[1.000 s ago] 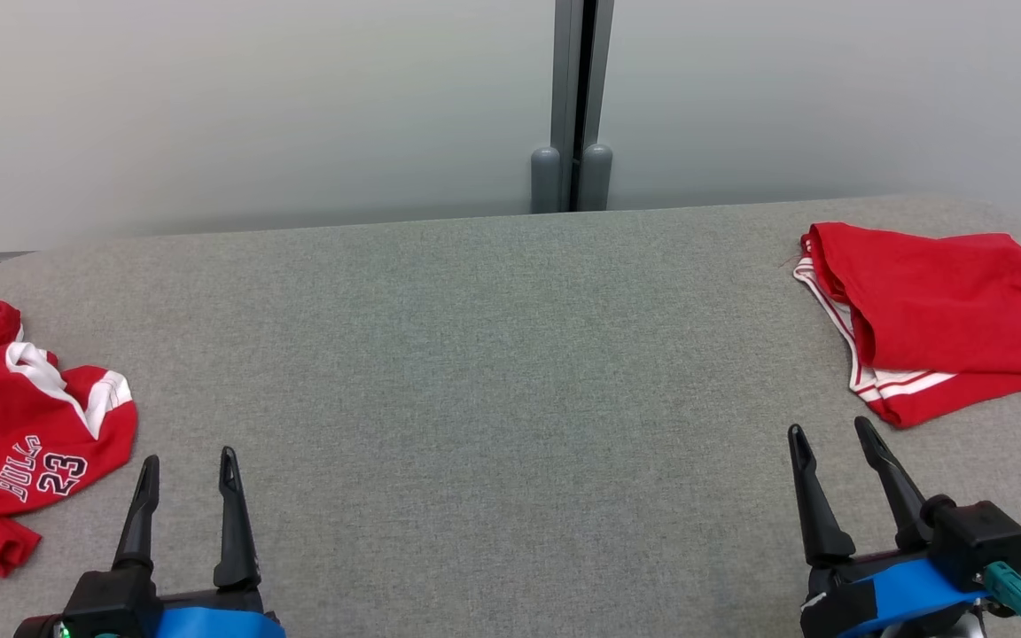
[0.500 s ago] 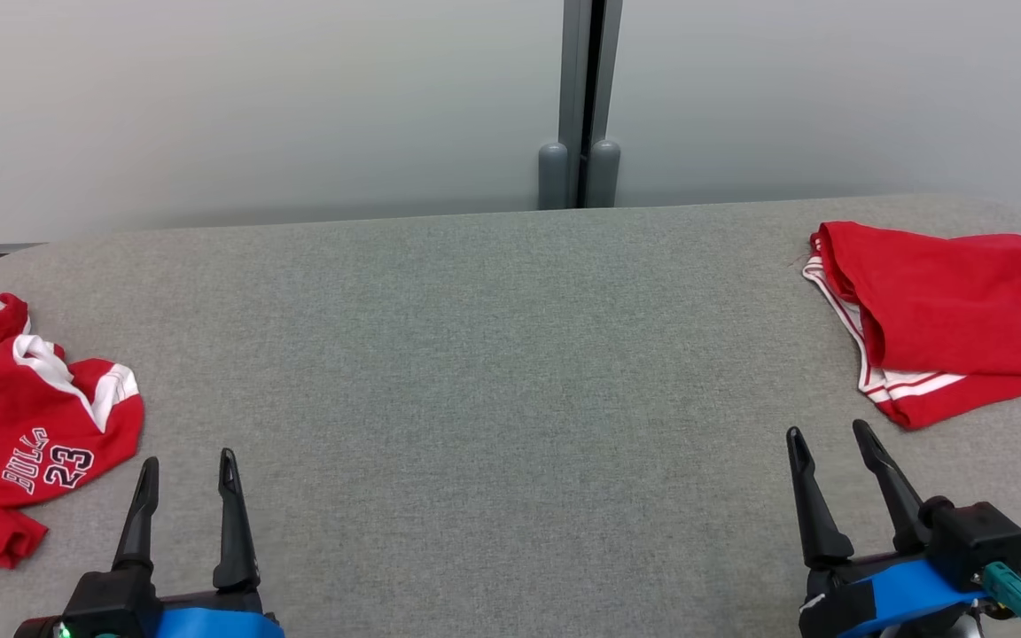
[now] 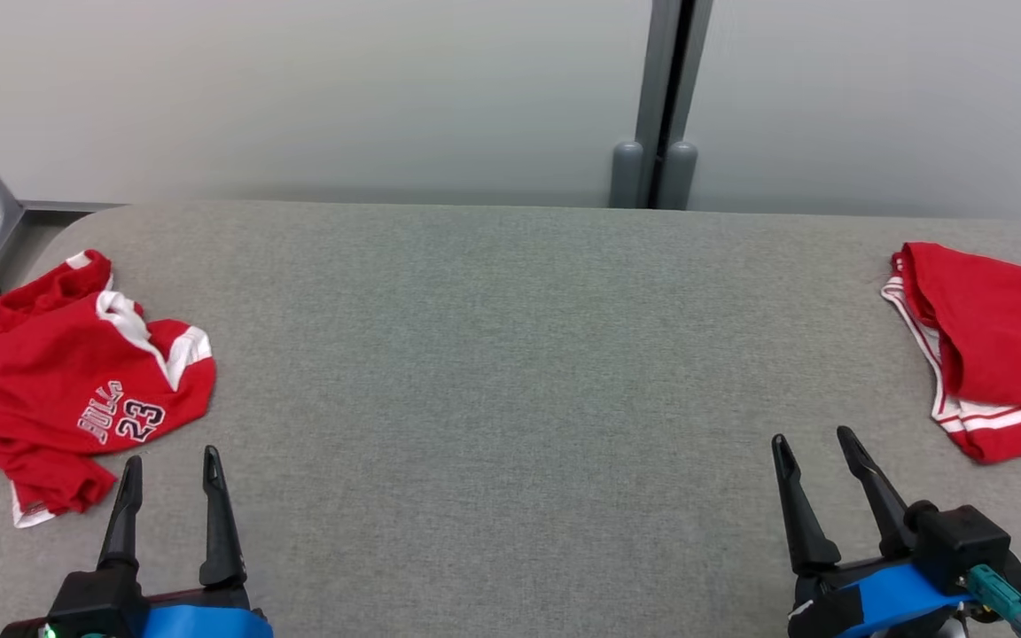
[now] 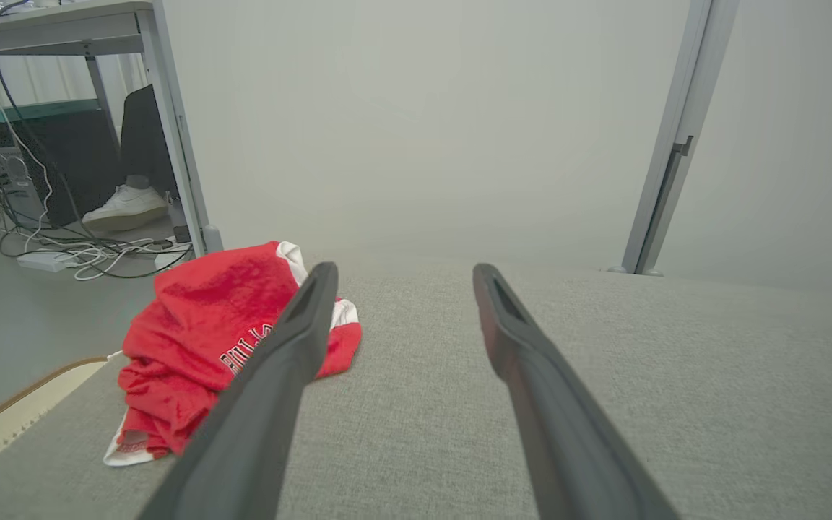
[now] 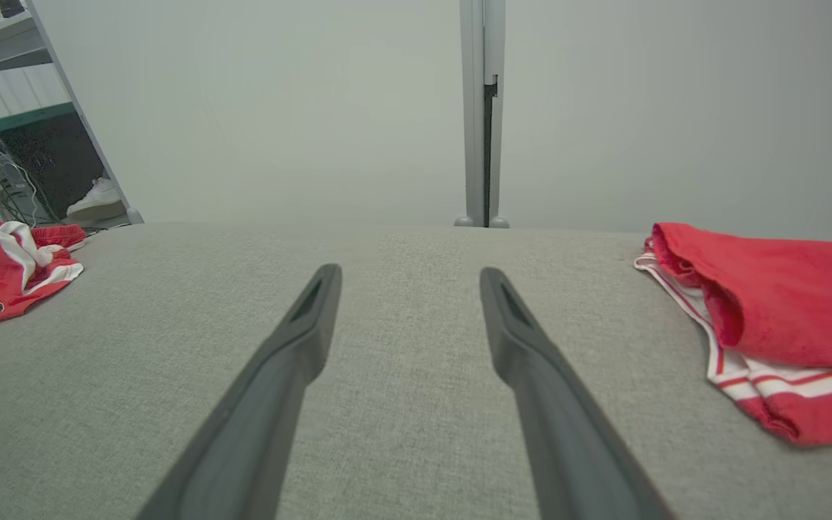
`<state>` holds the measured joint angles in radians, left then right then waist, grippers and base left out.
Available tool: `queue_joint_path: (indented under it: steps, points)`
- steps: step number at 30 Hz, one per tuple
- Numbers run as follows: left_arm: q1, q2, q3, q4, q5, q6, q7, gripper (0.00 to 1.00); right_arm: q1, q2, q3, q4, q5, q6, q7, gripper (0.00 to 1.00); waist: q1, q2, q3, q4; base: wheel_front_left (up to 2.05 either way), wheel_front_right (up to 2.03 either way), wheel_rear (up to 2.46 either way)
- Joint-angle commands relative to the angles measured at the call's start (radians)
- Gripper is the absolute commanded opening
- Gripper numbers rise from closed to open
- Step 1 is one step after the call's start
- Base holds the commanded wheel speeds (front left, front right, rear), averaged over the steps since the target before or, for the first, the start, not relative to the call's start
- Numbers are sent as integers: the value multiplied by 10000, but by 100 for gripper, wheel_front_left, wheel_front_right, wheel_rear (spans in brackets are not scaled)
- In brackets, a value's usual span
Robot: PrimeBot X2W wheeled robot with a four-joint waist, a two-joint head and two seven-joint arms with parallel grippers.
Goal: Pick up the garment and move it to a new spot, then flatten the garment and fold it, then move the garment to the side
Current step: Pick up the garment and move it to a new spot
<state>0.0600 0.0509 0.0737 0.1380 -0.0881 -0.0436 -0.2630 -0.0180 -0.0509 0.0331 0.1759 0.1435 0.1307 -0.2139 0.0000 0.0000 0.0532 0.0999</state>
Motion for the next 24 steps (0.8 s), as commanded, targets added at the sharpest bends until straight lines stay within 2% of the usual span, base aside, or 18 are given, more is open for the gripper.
queue_joint_path:
  steps: [1, 24]
  points:
    - [-79, -8, 42, -24, 13, 52, -23, 100, -77, 7, 27, 46, 13, 1, -71, 100, 0, 0, 100, 213, 0, 0, 0]
    - [176, -10, 516, -113, 47, 176, -23, 100, -98, 1, 71, 256, -112, 1, -49, 100, 0, 0, 198, 2752, 0, 0, 0]
